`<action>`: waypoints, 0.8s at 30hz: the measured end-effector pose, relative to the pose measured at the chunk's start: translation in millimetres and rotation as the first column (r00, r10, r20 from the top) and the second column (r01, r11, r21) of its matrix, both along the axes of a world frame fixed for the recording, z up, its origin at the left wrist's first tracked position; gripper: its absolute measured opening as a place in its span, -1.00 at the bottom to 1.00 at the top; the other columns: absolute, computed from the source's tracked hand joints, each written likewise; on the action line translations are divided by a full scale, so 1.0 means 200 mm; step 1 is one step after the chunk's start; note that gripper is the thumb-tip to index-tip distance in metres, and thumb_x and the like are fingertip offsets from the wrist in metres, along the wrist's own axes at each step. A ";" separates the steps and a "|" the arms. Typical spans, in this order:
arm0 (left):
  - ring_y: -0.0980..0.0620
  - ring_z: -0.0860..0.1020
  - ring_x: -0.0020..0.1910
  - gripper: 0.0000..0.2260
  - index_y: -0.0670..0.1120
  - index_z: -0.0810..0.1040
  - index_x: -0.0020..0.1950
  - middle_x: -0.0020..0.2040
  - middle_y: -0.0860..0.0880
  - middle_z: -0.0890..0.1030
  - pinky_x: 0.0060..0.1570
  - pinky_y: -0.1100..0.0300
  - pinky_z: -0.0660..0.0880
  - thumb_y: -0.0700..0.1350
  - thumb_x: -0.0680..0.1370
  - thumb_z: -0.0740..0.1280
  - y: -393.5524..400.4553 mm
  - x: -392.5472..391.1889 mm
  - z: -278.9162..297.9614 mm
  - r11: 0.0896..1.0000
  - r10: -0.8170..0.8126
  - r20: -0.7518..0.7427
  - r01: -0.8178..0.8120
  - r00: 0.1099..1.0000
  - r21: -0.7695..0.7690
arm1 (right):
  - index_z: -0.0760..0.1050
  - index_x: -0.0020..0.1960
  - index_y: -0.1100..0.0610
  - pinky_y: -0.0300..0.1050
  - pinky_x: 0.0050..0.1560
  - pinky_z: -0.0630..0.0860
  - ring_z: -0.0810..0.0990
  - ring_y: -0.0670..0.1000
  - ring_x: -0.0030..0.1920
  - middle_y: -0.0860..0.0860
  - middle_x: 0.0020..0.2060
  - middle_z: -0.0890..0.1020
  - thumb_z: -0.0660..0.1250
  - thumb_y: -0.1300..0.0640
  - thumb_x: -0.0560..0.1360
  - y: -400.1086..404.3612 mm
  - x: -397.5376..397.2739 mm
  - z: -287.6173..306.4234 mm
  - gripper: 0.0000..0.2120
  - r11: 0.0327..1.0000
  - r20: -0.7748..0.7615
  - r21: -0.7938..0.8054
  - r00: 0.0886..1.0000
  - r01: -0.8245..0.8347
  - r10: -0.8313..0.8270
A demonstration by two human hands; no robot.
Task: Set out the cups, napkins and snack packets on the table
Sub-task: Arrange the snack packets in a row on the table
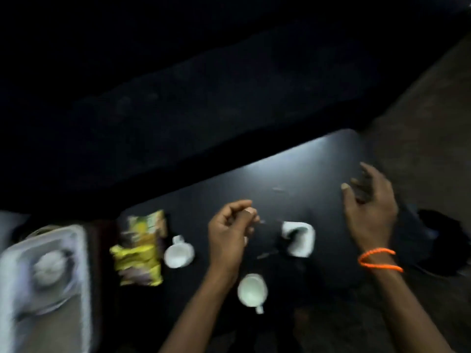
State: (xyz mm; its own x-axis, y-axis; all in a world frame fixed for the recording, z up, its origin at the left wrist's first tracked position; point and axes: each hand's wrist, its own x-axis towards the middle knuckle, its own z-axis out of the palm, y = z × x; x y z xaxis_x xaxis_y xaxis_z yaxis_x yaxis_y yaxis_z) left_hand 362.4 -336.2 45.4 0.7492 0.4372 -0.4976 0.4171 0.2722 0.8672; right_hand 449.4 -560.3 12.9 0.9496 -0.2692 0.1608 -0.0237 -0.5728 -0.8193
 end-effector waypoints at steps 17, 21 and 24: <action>-0.14 0.43 0.51 -0.33 -0.18 0.29 0.61 0.55 -0.20 0.43 0.50 -0.04 0.38 -0.18 0.55 0.47 1.47 -0.97 -0.71 0.883 0.388 -0.396 -0.213 0.832 0.418 | 0.38 0.41 0.16 0.00 0.24 0.49 0.52 0.20 0.28 0.16 0.34 0.46 0.41 0.23 0.49 2.06 -1.06 -0.43 -0.49 0.717 -0.516 0.137 0.569 -0.684 0.641; -0.08 0.58 0.36 -0.40 -0.08 0.40 0.55 0.31 -0.01 0.61 0.31 0.04 0.50 -0.03 0.55 0.51 1.60 -0.97 -0.81 0.960 0.130 -0.445 0.000 0.886 0.279 | 0.33 0.36 0.17 0.03 0.18 0.52 0.53 0.25 0.25 0.19 0.31 0.44 0.44 0.26 0.47 2.16 -1.08 -0.49 -0.49 0.757 -0.550 0.088 0.602 -0.647 0.579; -0.12 0.69 0.10 -0.64 -0.15 0.59 0.31 0.07 -0.08 0.70 0.11 0.10 0.58 -0.09 0.55 0.51 1.62 -1.02 -0.85 0.945 0.091 -0.440 0.061 0.893 0.320 | 0.34 0.37 0.15 0.02 0.21 0.50 0.53 0.24 0.26 0.17 0.33 0.42 0.43 0.25 0.47 2.17 -1.11 -0.50 -0.48 0.735 -0.563 0.082 0.577 -0.673 0.591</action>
State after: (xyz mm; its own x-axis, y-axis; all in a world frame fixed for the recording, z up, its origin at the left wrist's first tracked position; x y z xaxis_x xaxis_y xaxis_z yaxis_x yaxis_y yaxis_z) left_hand 158.5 -11.9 -124.3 0.4744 0.6371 -0.6075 0.7755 0.0241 0.6309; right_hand 228.1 -125.5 -86.6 0.8038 0.4168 -0.4245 -0.0071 -0.7067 -0.7075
